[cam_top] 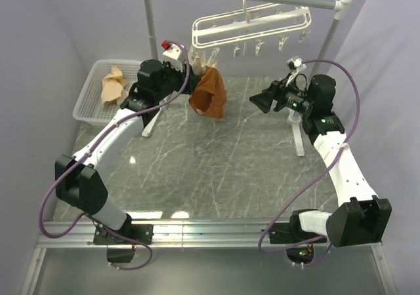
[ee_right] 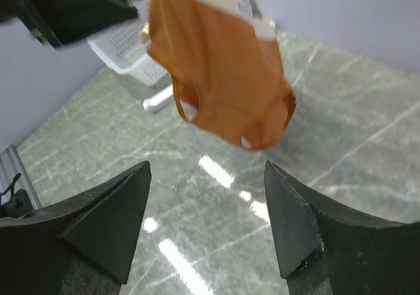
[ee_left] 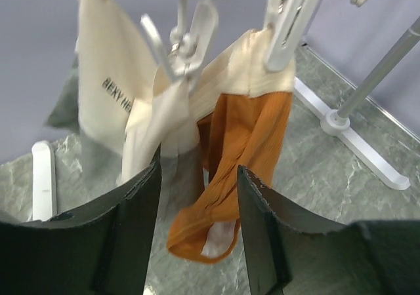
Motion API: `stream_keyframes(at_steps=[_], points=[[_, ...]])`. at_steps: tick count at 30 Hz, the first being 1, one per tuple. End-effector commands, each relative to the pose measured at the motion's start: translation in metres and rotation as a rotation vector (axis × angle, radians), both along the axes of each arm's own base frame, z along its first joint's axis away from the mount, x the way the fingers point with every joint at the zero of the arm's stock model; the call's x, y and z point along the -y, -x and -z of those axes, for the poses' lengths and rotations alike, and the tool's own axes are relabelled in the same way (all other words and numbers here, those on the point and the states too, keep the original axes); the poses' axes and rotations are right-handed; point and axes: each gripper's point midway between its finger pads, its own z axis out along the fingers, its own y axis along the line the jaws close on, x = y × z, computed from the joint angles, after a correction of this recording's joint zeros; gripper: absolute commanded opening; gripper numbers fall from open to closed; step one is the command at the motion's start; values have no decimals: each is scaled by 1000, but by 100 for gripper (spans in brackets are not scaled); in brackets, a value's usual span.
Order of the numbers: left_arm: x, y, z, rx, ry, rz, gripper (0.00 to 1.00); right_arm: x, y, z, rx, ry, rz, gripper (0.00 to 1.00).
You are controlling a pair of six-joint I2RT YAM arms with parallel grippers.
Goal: Clip the underwear to the hanger
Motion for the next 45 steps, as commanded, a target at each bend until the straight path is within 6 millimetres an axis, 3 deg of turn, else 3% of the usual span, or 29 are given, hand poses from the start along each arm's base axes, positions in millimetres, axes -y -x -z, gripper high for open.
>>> stream_keyframes(at_steps=[1, 3, 7, 13, 16, 18, 21, 24, 26, 27, 28, 29, 31, 32, 34, 35, 37, 40, 41, 43, 44, 45], points=[[-6, 8, -9, -15, 40, 54, 55, 4, 1, -4, 69, 5, 13, 76], [-13, 11, -16, 8, 41, 64, 58, 5, -2, 6, 46, -16, 29, 73], [-13, 37, -21, 93, -45, 168, 65, 4, -7, 22, -8, -74, 53, 66], [-3, 74, 11, 59, -127, 232, 80, 2, -22, 40, -61, -160, 92, 58], [-3, 74, 16, 99, -191, 125, 82, 2, -32, 48, -82, -194, 124, 58], [10, 80, 32, 92, -238, 64, 83, 0, -37, 52, -91, -209, 133, 58], [34, 85, 40, 71, -174, 67, 84, -3, -45, 60, -117, -236, 165, 61], [35, 59, 48, 67, -168, -54, 89, -7, -53, 65, -135, -251, 181, 65], [38, 41, 40, 82, -148, -117, 94, -6, -59, 64, -140, -269, 201, 68], [37, 26, 57, 58, -173, -176, 95, -6, -63, 70, -153, -272, 207, 69], [37, 15, 49, 73, -165, -205, 96, -6, -66, 67, -154, -286, 209, 70], [42, 4, 60, 69, -178, -222, 96, -7, -70, 71, -170, -290, 212, 70], [40, -11, 54, 94, -163, -256, 95, -9, -74, 71, -169, -298, 209, 72], [43, -19, 63, 87, -170, -263, 95, -8, -77, 74, -174, -298, 214, 72], [43, -34, 53, 108, -142, -294, 93, -8, -81, 75, -162, -300, 215, 73], [47, -42, 64, 93, -154, -302, 91, -8, -84, 80, -169, -297, 220, 73], [45, -54, 59, 93, -136, -327, 86, -9, -87, 77, -159, -304, 213, 73], [39, -68, 65, 46, -103, -348, 60, -12, -91, 77, -163, -302, 191, 73], [40, -67, 63, 44, -99, -316, 39, -13, -92, 79, -166, -303, 182, 73], [36, -65, 66, 46, -125, -279, 24, -16, -92, 74, -157, -307, 141, 73], [33, -60, 58, 62, -125, -259, 14, -19, -94, 79, -173, -308, 121, 72], [40, -53, 57, 64, -124, -187, 9, -20, -95, 76, -176, -316, 101, 72]])
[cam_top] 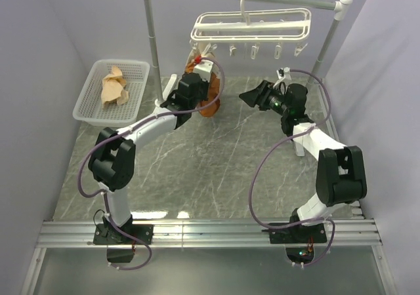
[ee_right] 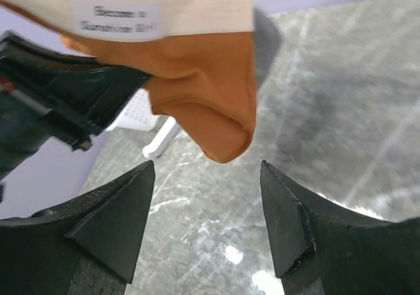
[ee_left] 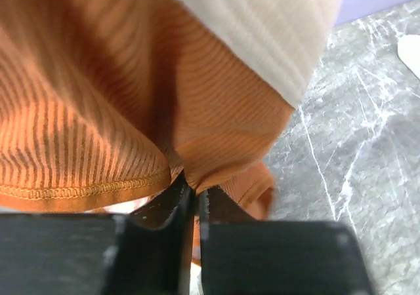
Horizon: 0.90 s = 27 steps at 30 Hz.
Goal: Clip the underwear to the hanger
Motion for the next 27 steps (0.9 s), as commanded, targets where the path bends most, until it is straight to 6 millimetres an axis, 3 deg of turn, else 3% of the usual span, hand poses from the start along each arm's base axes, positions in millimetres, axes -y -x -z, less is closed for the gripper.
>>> stream_keyframes(at_steps=[1, 2, 3, 6, 9, 10, 14, 27], points=[[-2, 13, -41, 69, 28, 135, 6, -10, -9, -44, 138, -46, -100, 72], [-3, 21, -49, 75, 29, 171, 2, -13, -11, -40, 132, -51, -118, 72], [-3, 28, -42, 55, 22, 250, 1, -15, -11, -42, 133, -63, -138, 72], [0, 50, -44, 44, 15, 397, 0, -21, -14, -43, 126, -93, -179, 72], [-8, 62, -47, 39, 19, 455, 0, -26, -18, -43, 100, -151, -215, 74], [-8, 66, -51, 43, 28, 488, 0, -30, -18, -49, 124, -167, -234, 75], [-4, 81, -65, 47, 48, 577, 0, -38, -22, -44, 75, -233, -278, 78], [4, 96, -80, 43, 98, 648, 0, -64, -27, -31, -89, -383, -361, 80]])
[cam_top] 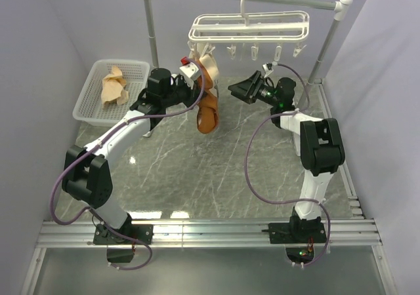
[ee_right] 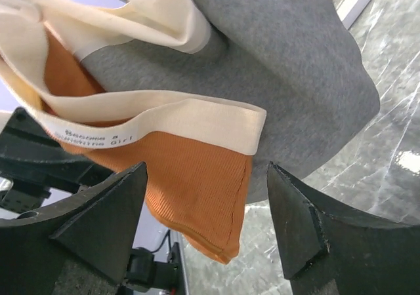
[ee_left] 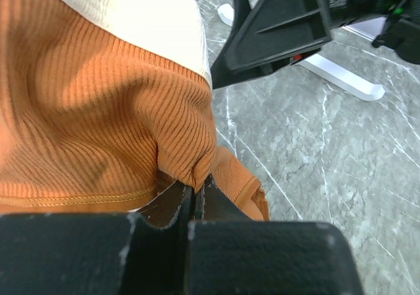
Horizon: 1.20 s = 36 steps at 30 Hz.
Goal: Clip the underwear to the hanger
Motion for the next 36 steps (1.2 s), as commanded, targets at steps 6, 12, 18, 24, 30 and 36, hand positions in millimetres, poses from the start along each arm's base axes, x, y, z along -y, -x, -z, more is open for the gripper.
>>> stream_keyframes(at_steps=[6, 12, 18, 24, 30, 36], points=[[6, 15, -44, 68, 68, 71, 0, -21, -1, -6, 19, -24, -52, 77], [7, 17, -44, 66, 66, 89, 0, -31, -5, 3, -35, -86, -63, 70], [6, 21, -46, 71, 62, 98, 0, -46, -5, 10, -84, -107, -86, 69], [6, 25, -46, 69, 47, 106, 0, -57, -7, 11, -128, -196, -106, 69], [4, 25, -47, 65, 36, 105, 0, -69, 1, 4, -148, -283, -142, 65], [4, 22, -44, 56, 34, 90, 0, -67, 11, -10, -124, -325, -162, 22]])
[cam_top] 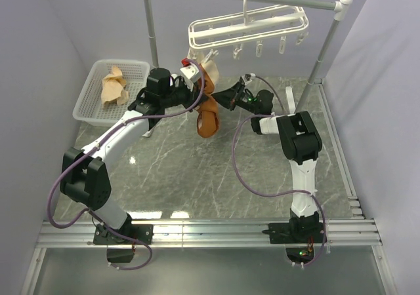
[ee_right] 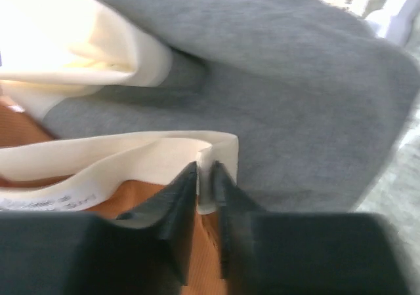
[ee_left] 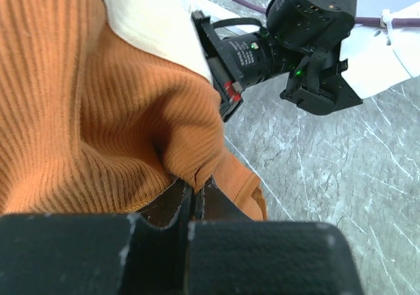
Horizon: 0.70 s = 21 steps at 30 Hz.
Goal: Clip the underwear to the hanger
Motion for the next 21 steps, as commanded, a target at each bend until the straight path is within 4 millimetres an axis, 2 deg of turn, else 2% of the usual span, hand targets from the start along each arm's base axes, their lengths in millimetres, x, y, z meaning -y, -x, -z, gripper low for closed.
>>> stream_keyframes(at_steps=[1, 2, 3, 4, 6, 7, 8, 10, 11, 12, 14, 15, 18, 20, 21], points=[[-1, 2, -41, 91, 39, 7, 0, 4, 9, -46, 133, -68, -4, 12], [-1, 1, -40, 85, 38, -3, 1, 10, 8, -48, 142, -55, 9, 0], [-3, 0, -38, 80, 36, -17, 2, 15, 10, -42, 119, -43, 21, 0], [-6, 0, -38, 79, 35, -28, 8, 22, 12, -51, 124, -42, 49, 0], [-12, 0, -29, 66, 22, -59, 18, 38, 17, -51, 125, -13, 88, 0], [-16, 3, -31, 62, 29, -74, 33, 43, 20, -52, 145, 3, 95, 0], [-21, 5, -22, 39, 20, -98, 40, 48, 23, -53, 152, 11, 105, 0], [-27, 12, -26, 37, 33, -121, 52, 62, 30, -59, 159, 30, 134, 0], [-30, 16, -20, 23, 29, -125, 58, 66, 33, -56, 172, 53, 150, 0], [-32, 21, -26, 34, 37, -131, 64, 74, 36, -66, 187, 59, 173, 0], [-37, 30, -14, -11, 15, -139, 67, 80, 43, -64, 195, 74, 196, 0], [-41, 31, -15, -7, 9, -153, 67, 83, 50, -74, 214, 76, 206, 0], [-53, 38, -20, 14, -5, -202, 66, 87, 66, -79, 246, 122, 221, 0], [-58, 44, -22, 41, -31, -237, 63, 90, 75, -76, 264, 153, 235, 0], [-63, 46, -25, 51, -39, -267, 61, 93, 83, -84, 284, 157, 239, 0]])
